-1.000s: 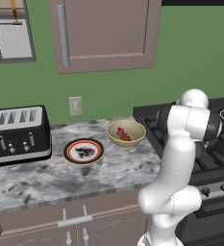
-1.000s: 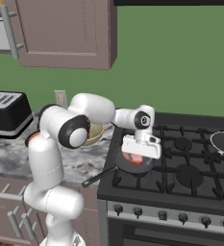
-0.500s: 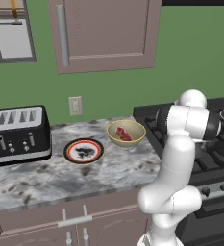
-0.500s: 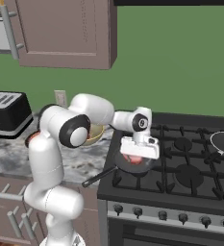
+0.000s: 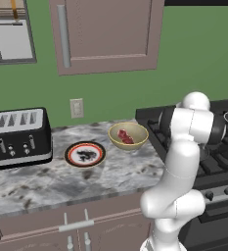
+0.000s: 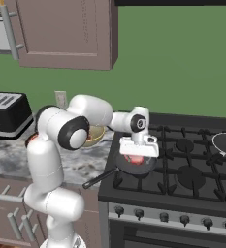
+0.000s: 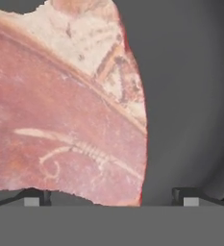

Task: Place one of the steaks on the plate and the other in the bowl. Then place the bowl in the fridge.

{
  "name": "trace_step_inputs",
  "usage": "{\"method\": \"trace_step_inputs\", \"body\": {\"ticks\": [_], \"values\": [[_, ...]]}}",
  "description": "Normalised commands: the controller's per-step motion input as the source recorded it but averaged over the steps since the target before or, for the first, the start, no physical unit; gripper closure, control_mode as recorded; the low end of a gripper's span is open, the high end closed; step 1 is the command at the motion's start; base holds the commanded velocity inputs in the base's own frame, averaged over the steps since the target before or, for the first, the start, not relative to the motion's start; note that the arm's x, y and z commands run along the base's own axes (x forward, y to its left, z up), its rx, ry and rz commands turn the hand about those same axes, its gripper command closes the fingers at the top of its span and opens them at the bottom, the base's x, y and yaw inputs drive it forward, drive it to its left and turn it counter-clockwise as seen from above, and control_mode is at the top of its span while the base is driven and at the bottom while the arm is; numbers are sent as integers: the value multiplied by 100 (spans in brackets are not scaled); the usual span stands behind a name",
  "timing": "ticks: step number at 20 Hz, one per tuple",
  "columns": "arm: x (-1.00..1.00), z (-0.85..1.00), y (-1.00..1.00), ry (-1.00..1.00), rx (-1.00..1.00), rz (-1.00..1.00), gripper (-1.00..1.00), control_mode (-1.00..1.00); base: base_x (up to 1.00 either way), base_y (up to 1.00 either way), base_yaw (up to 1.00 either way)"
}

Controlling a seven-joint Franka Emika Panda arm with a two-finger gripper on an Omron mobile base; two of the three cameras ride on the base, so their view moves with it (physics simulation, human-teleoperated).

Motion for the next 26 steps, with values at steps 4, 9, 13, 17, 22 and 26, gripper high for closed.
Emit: {"method": "trace_step_inputs", "body": {"ticks": [4,9,13,17,22,26], "values": [[-5,-1,2,0,0,1,-100,-100,0,0,0],[-26,0,16,0,0,0,-100,-100,0,0,0],[-16,0,2,0,0,0,-100,-100,0,0,0],[-1,4,1,0,1,0,-100,-100,0,0,0],[3,16,9,-1,9,-5,-100,-100,0,0,0],[8,8,1,0,8,-11,-100,-100,0,0,0]]}}
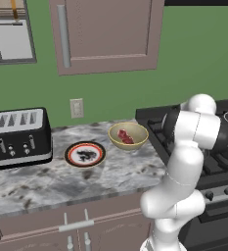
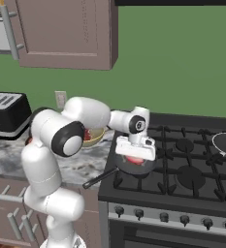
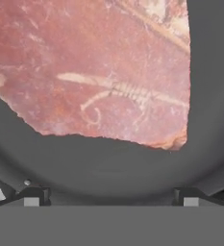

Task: Place one of the steaks on the plate and the other in the bowl. Then place the bowl in the fridge.

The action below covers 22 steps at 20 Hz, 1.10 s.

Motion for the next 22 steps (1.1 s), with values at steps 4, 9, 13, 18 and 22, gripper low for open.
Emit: {"method": "trace_step_inputs", "body": {"ticks": [4,9,13,18,22], "values": [[29,0,0,0,0,-12,-100,-100,0,0,0],[40,0,13,3,-1,-12,-100,-100,0,0,0],[34,-5,3,1,0,-10,-100,-100,0,0,0],[16,-26,-5,0,0,-5,-100,-100,0,0,0],[4,-53,-3,0,0,-4,-100,-100,0,0,0]]}}
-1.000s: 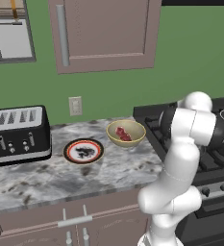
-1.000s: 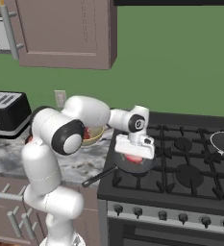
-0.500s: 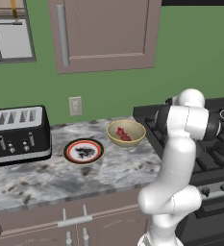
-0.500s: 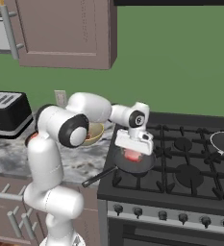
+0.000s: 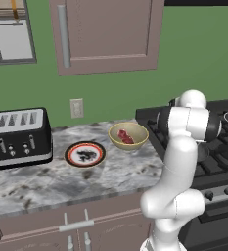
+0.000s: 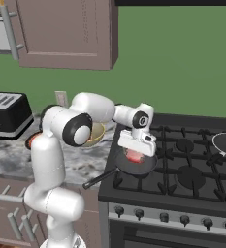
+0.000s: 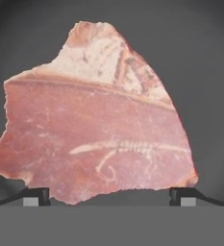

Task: Place one of the steaks on the plate and the other in the bowl. Then place the bowl in the fridge.

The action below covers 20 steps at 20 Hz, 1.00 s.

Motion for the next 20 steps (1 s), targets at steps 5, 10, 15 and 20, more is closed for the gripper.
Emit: {"method": "trace_step_inputs", "body": {"ticks": [5,10,15,20], "values": [[0,-81,0,0,-8,-2,-100,-100,0,0,0],[0,-82,0,-5,-9,0,-100,-100,0,0,0],[-26,-82,0,-17,-8,10,-100,-100,0,0,0],[-10,-54,-13,-16,-7,4,-100,-100,0,0,0]]}}
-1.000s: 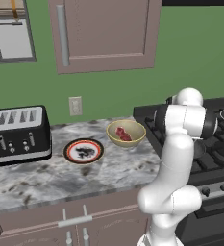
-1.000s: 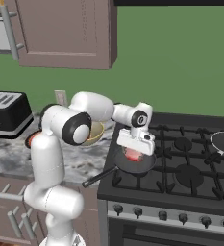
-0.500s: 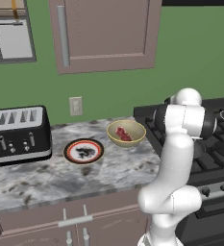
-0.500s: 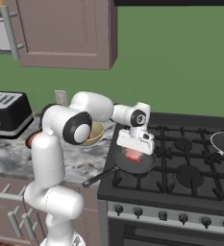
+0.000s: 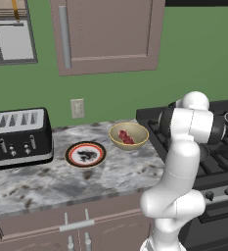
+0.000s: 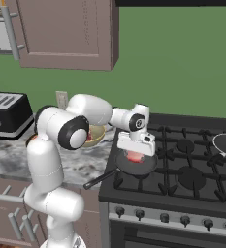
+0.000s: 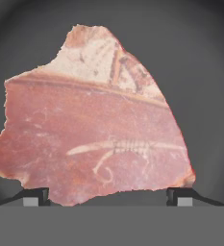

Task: Place one of the steaks on the plate and the other in the bowl. Then place the bowl in the fridge.

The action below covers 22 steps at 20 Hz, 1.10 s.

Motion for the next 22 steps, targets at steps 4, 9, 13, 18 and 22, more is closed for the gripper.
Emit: {"method": "trace_step_inputs", "body": {"ticks": [4,9,13,18,22], "values": [[0,4,-39,-11,3,-1,-100,-100,0,0,0],[0,22,-46,-12,8,0,-100,-100,0,0,0],[0,4,-28,-3,4,0,-100,-100,0,0,0],[0,0,-2,-1,4,-1,-100,-100,0,0,0],[-2,1,4,-7,4,-1,-100,-100,0,0,0]]}}
